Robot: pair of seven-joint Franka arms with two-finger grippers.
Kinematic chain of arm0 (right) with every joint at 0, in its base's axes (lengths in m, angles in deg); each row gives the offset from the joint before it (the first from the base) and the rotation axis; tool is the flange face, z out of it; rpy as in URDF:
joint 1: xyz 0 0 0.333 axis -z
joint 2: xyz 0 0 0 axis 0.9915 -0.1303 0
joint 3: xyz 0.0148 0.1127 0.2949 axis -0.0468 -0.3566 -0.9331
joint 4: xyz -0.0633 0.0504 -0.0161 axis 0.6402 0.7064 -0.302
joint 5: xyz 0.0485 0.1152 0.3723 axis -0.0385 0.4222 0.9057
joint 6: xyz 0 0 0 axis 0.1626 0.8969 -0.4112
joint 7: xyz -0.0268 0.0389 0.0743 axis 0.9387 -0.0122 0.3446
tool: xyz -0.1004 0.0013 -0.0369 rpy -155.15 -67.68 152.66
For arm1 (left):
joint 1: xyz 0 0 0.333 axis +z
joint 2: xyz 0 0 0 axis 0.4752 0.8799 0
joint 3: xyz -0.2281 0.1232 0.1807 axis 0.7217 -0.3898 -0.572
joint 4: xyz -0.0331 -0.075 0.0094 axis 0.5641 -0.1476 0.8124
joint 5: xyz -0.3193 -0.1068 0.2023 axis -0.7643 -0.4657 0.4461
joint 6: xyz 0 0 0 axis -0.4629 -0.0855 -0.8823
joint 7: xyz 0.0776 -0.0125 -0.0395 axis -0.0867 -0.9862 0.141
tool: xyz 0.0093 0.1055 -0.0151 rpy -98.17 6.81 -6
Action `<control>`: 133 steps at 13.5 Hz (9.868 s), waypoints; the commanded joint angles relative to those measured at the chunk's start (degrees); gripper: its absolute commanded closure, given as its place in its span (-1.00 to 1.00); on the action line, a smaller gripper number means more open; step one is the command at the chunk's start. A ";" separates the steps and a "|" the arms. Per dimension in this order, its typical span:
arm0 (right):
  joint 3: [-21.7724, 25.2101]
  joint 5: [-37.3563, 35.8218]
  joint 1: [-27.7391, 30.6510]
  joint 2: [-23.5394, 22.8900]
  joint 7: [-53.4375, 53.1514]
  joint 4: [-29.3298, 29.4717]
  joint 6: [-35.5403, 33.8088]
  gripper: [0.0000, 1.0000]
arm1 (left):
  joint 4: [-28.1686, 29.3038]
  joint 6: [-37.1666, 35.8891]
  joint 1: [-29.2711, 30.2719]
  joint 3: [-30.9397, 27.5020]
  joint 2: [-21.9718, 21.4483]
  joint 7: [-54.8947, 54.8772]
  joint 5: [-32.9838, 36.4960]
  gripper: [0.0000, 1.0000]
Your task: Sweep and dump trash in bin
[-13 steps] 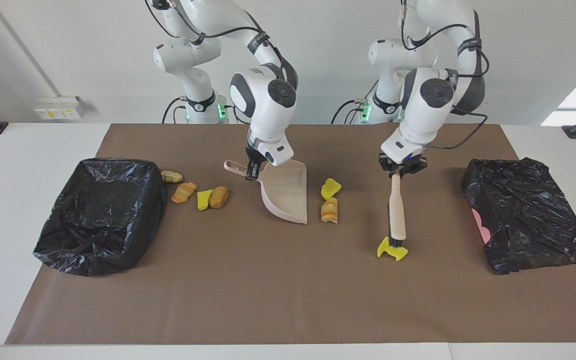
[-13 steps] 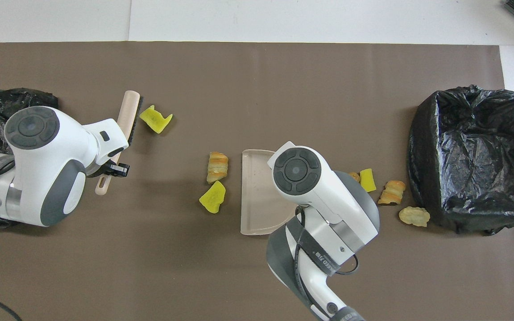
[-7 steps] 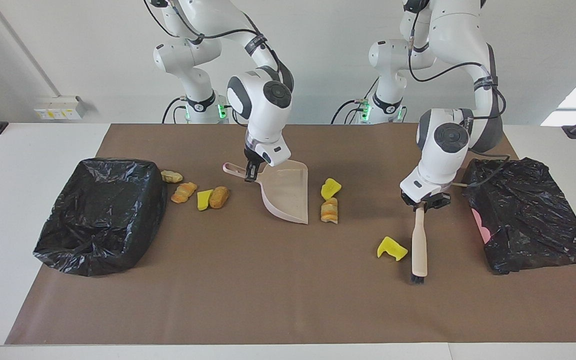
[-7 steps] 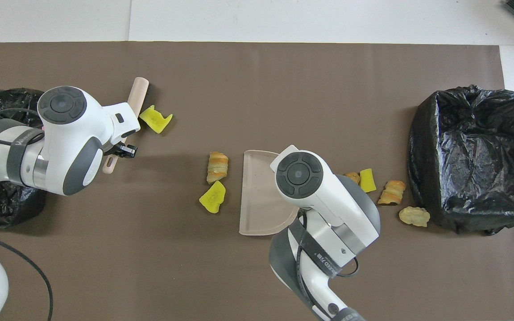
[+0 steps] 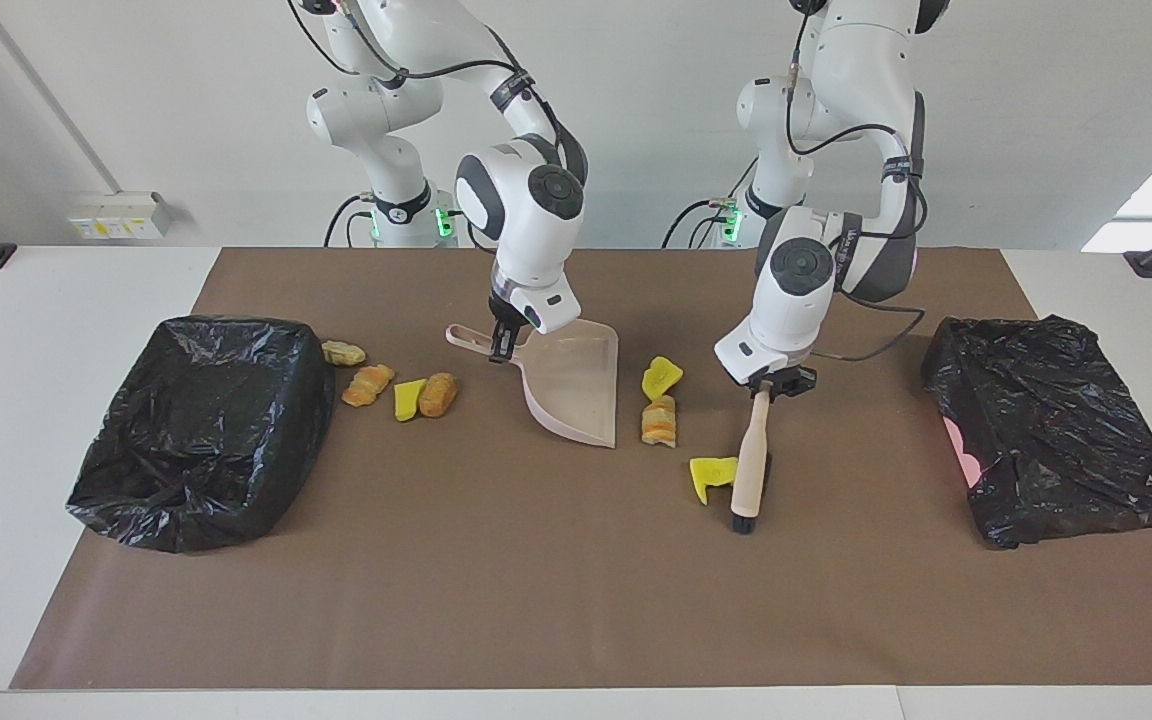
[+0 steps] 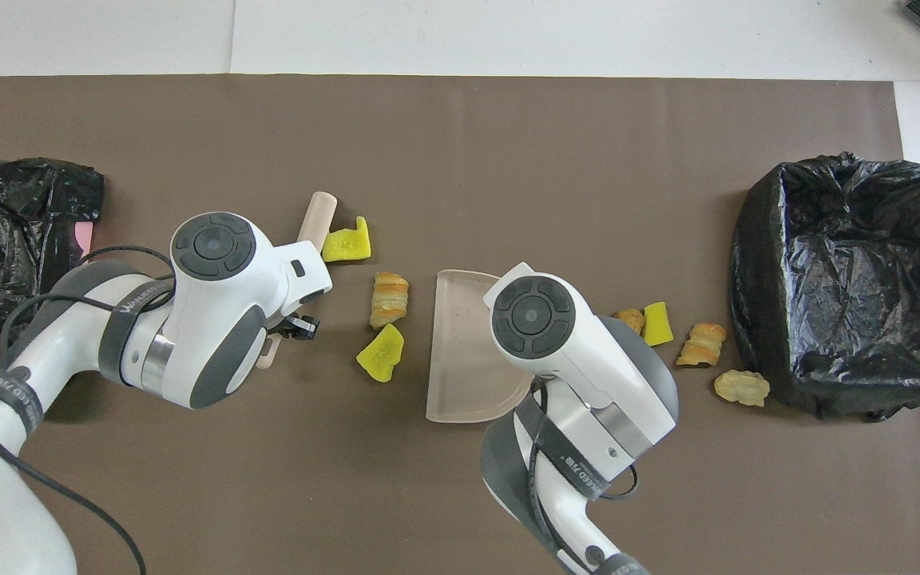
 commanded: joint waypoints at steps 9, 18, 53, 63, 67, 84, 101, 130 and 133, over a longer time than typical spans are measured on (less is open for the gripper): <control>-0.47 -0.49 0.44 1.58 -1.49 -2.07 -1.53 1.00 | 6.69 -4.73 -14.26 -0.78 -10.57 -0.92 -21.61 1.00; -0.55 -0.40 -0.26 2.28 -2.46 -2.78 -1.63 1.00 | 14.65 -21.45 -5.91 -1.31 -24.80 23.14 -22.51 1.00; -0.47 10.75 14.14 1.14 17.56 9.35 -3.28 1.00 | 21.72 -0.80 -31.12 -0.78 -25.54 41.35 -17.50 1.00; 0.32 11.73 31.35 1.40 45.48 18.93 -17.00 1.00 | 20.84 10.46 -37.73 -0.87 -15.86 43.73 -21.20 1.00; 0.41 11.02 42.16 1.23 63.33 18.93 -16.57 1.00 | 18.74 9.41 -34.41 -1.48 -15.50 43.55 -21.20 -1.00; -0.47 -26.23 47.91 2.89 57.49 16.22 4.97 1.00 | 9.60 -5.34 7.07 -1.74 -21.93 11.94 -8.19 -1.00; -0.03 -37.23 43.95 19.07 54.14 -5.42 14.55 1.00 | -18.70 -25.40 12.81 -0.52 -18.85 1.54 2.18 -1.00; -4.16 10.13 32.80 13.45 -28.23 6.45 -11.47 1.00 | -21.52 -29.36 12.63 -2.98 -17.97 -4.44 -6.78 -1.00; -4.16 14.09 26.48 9.77 -41.36 7.59 -10.59 1.00 | -21.69 -29.00 13.16 -3.24 -17.62 -4.08 -6.78 -1.00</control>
